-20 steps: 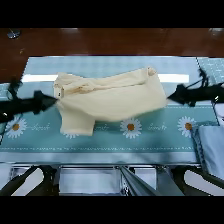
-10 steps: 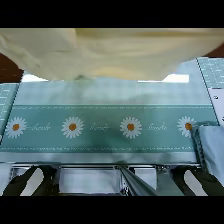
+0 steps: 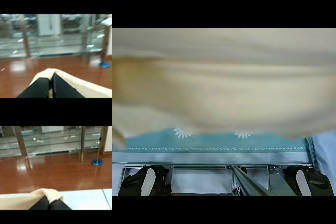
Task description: Fold the shirts.
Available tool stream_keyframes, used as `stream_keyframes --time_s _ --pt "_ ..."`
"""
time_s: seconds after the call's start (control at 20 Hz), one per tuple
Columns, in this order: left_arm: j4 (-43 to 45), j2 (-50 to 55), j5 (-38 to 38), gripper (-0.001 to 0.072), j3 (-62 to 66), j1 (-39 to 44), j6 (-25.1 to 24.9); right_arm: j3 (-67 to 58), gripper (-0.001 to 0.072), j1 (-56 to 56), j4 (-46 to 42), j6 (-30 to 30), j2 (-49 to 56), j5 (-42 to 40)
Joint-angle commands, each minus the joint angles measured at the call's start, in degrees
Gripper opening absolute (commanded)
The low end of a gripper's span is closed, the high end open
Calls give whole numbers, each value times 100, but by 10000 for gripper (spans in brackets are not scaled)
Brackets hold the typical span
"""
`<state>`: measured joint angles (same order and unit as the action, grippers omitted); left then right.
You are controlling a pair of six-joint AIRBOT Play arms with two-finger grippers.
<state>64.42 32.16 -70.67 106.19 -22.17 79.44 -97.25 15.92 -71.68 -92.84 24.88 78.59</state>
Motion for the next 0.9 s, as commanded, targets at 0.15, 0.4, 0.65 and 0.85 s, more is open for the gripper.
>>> stream_keyframes --time_s 0.15,0.4,0.65,0.85 --pt "1495 -247 -590 29 -540 1082 385 -9 20 -2 -310 -116 2 1051" --pt "931 -70 -94 29 -2669 1078 529 916 20 -9 636 354 909 820" --pt "129 874 1578 29 -4387 1152 461 1897 20 -9 1145 944 2544 7" --pt "-107 2304 2474 29 -4463 1458 466 1897 19 -9 1690 1397 4188 -632"
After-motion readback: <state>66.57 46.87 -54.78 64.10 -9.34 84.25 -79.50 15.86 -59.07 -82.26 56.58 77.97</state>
